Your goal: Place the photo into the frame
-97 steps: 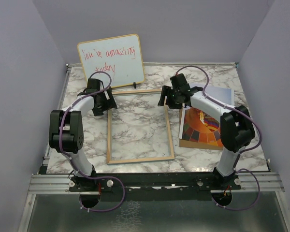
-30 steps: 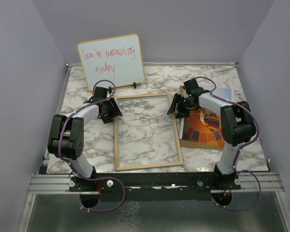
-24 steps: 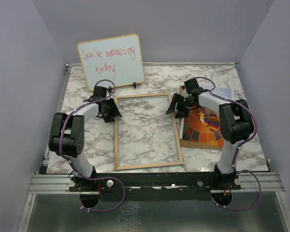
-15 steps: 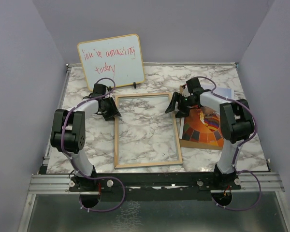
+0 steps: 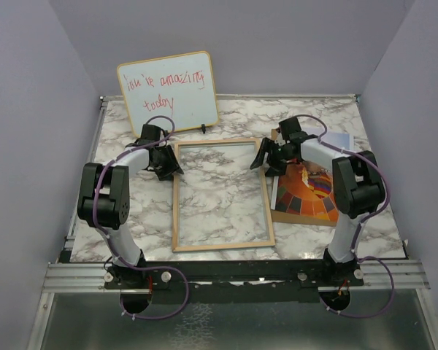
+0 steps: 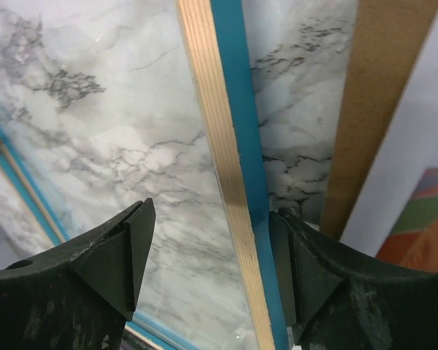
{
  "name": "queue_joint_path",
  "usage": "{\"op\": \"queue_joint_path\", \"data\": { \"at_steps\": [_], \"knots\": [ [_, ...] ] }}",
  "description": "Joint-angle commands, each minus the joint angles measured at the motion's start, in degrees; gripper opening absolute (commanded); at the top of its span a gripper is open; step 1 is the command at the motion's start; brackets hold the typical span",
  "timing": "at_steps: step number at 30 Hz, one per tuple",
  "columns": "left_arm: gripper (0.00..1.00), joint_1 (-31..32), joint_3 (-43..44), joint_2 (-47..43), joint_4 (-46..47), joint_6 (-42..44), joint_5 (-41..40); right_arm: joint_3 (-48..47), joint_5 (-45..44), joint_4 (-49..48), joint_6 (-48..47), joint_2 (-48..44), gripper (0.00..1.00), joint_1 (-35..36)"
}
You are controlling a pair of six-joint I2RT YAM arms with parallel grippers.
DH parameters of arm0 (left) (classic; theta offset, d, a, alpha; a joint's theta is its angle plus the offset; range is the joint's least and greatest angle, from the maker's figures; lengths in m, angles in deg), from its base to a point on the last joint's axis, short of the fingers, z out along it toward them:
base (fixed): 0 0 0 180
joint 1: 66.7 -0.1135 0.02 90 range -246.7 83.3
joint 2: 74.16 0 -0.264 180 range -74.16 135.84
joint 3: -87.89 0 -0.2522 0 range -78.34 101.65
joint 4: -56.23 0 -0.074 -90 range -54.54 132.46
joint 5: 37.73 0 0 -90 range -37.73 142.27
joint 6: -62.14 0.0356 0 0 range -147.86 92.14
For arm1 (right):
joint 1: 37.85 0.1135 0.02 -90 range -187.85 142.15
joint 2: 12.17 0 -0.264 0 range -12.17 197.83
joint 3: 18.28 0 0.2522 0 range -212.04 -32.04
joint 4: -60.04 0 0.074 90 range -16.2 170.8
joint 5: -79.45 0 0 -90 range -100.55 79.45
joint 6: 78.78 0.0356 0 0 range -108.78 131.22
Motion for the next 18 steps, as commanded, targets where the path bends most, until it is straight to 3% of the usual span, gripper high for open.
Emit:
{"op": "queue_joint_path", "data": {
  "at_steps": [1,11,18],
  "knots": [
    [0.48,0.67,0.54,1.03,-1.28,0.95,1.23,-2.77,-13.36,7.24,0.47,-5.14,0.72,1.2],
    [0.53,-0.83,-3.75,-3.67,-2.44,1.13,0.99,-5.61,-19.92,10.48,-0.26,-9.76,0.7,3.88],
    [0.34,-0.57,-9.01,-6.68,0.75,-0.21,6.81,-8.46,-17.88,12.3,0.2,-8.49,0.57,9.68]
  ]
}}
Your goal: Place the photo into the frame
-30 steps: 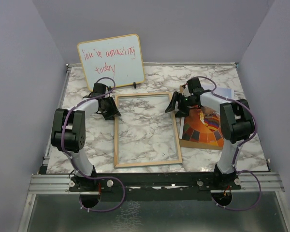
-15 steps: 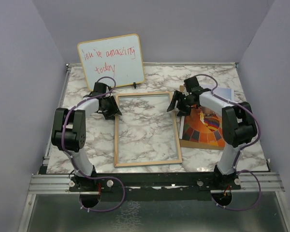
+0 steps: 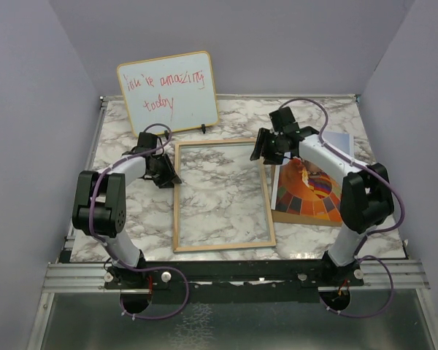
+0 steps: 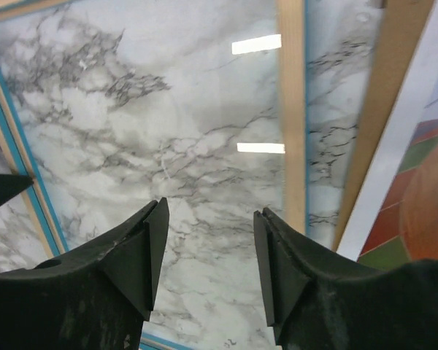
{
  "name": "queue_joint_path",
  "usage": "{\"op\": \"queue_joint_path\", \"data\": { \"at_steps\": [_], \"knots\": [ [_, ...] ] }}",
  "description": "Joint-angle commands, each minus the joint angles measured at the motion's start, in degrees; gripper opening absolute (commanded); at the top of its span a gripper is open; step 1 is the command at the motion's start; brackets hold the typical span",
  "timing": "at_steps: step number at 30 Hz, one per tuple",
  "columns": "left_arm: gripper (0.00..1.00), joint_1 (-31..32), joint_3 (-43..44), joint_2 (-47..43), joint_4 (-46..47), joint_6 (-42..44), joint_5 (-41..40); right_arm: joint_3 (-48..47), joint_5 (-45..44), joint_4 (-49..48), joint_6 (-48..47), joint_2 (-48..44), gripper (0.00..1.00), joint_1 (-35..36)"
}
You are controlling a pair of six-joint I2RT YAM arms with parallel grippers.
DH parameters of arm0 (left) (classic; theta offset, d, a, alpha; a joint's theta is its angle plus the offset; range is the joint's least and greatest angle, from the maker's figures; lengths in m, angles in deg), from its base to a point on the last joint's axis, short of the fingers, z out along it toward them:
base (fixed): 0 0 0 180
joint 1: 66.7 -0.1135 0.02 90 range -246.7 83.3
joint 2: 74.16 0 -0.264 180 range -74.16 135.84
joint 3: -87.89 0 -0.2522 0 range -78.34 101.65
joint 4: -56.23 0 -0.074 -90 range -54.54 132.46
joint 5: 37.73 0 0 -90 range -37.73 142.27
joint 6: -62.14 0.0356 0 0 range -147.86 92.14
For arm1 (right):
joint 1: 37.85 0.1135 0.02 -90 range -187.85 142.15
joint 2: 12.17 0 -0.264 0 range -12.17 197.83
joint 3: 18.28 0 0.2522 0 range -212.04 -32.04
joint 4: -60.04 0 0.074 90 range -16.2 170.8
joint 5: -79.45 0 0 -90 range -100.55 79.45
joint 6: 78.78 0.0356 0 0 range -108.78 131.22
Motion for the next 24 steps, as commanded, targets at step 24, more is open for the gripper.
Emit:
{"op": "queue_joint_path", "data": {
  "at_steps": [24],
  "knots": [
    [0.66,-4.93,-2.29,-7.57,-0.33,-5.5,-4.51,-24.53,-3.38,12.26,7.33,18.5,0.53,27.46]
  ]
}}
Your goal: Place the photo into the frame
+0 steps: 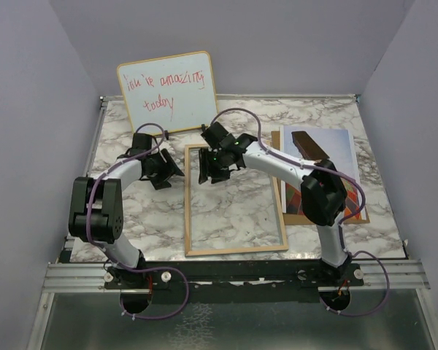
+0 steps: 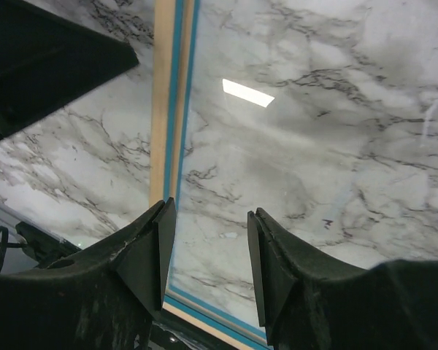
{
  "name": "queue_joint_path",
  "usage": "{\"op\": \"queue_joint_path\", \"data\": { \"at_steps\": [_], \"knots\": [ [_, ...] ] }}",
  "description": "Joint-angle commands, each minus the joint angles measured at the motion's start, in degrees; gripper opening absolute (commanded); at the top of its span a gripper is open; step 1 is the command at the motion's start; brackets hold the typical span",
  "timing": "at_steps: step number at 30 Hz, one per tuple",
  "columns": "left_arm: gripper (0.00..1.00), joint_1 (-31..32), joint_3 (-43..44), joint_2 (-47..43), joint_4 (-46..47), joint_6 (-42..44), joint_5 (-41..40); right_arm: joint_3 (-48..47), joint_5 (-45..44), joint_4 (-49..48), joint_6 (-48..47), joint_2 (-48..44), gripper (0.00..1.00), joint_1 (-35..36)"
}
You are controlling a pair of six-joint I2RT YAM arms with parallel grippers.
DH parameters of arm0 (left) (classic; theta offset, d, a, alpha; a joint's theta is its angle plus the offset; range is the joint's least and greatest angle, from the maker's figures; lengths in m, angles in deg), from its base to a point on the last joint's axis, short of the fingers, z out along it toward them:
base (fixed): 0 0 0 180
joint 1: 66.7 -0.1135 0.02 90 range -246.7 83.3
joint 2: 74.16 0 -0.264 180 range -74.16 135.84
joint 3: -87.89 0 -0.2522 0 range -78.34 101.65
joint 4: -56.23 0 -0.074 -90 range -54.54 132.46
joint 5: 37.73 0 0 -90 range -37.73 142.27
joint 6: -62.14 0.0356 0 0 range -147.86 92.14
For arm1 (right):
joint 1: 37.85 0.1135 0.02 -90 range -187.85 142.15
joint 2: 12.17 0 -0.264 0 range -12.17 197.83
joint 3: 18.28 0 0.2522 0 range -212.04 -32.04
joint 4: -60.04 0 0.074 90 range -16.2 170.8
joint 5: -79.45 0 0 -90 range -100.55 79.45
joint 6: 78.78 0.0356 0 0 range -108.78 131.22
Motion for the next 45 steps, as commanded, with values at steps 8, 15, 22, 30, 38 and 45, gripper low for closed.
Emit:
{"op": "queue_joint_path", "data": {
  "at_steps": [8,15,22,30,38,45],
  "knots": [
    [0.66,-9.9,0.95,-7.22,-7.92,1.14,-14.11,-18.23,-13.25,10.36,6.77,13.62,0.53,8.71],
    [0.67,-12.62,-0.76,-8.07,-8.41,2.84,-11.83,-29.83,-17.56,16.72,10.64,22.43,0.51,11.09],
    [0.67,-13.77,-5.66,-10.95,-7.6,3.86,-7.24,-32.26,-18.73,18.4,11.11,25.42,0.42,11.46],
    [0.66,-13.87,-12.81,-13.33,-5.3,3.45,-2.82,-32.83,-18.07,17.99,10.03,26.97,0.38,11.55],
    [0.66,-13.96,-15.32,-13.79,-4.98,3.97,-0.37,-33.61,-17.6,18.17,8.69,27.83,0.35,11.6],
    [0.65,-13.96,-16.91,-14.93,-4.92,3.53,4.71,-34.01,-15.91,17.32,8.84,27.09,0.15,11.63]
  ]
}}
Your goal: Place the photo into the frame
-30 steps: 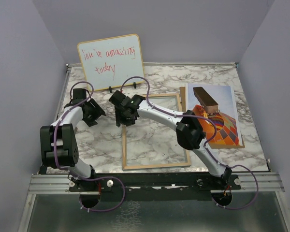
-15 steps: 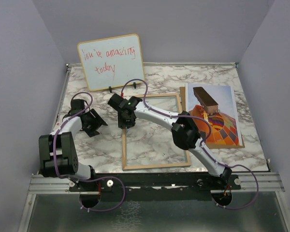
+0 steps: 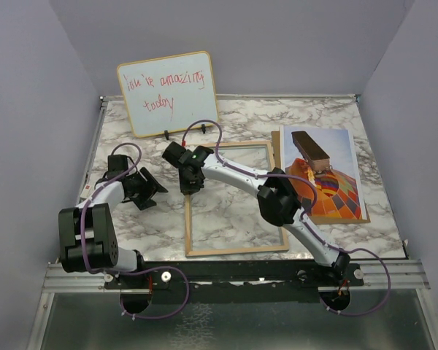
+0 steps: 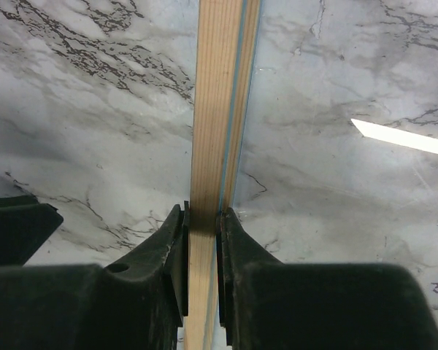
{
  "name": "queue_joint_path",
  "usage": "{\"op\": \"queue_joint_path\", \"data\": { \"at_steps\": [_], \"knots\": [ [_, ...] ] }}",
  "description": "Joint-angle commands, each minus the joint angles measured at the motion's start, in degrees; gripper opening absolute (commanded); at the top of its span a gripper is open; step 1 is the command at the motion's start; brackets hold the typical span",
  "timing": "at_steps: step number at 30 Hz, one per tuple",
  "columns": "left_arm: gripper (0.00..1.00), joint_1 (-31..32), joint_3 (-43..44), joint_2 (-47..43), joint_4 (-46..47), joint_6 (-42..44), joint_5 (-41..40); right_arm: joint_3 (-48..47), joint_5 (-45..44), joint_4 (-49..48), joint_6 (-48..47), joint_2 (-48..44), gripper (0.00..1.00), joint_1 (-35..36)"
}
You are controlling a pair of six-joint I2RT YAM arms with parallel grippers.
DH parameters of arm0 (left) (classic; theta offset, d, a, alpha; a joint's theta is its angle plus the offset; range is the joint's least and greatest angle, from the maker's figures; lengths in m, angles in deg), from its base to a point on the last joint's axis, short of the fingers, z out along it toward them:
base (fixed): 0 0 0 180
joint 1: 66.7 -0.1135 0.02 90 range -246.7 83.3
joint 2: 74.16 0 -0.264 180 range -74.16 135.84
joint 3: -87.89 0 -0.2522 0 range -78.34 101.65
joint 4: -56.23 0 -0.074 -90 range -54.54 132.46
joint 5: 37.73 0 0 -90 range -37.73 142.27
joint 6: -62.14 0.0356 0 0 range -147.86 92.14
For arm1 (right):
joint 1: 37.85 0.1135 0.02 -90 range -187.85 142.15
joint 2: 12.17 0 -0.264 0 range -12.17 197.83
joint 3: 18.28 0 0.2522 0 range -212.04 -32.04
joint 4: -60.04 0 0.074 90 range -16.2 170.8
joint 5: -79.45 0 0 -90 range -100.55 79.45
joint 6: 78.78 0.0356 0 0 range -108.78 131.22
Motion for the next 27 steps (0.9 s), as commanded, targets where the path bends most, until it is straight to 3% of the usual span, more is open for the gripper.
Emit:
{"op": "queue_joint_path", "data": {
  "at_steps": [1,7,11,18,27],
  "knots": [
    [0.65,-0.23,-2.72,-0.57,-1.58,0.79,4.44,-1.81,0.33,0.79,-0.19,0.6,0.13,0.49],
    [0.7,-0.23,-4.79,0.92,3.98,-0.6,12.54,-1.5,1.74,-0.66,1.05,-3.43,0.08,0.48],
    [0.79,-0.23,-5.17,3.86,12.72,-5.47,19.44,1.83,3.03,-2.72,1.76,-6.96,0.07,0.41],
    [0.97,0.01,-2.38,9.27,18.48,-6.61,22.05,6.63,4.91,-5.5,2.26,-10.51,0.08,0.4],
    [0.99,3.56,-0.48,17.99,25.93,-9.1,27.43,11.53,7.57,-9.11,2.48,-12.26,0.08,0.4]
  ]
}}
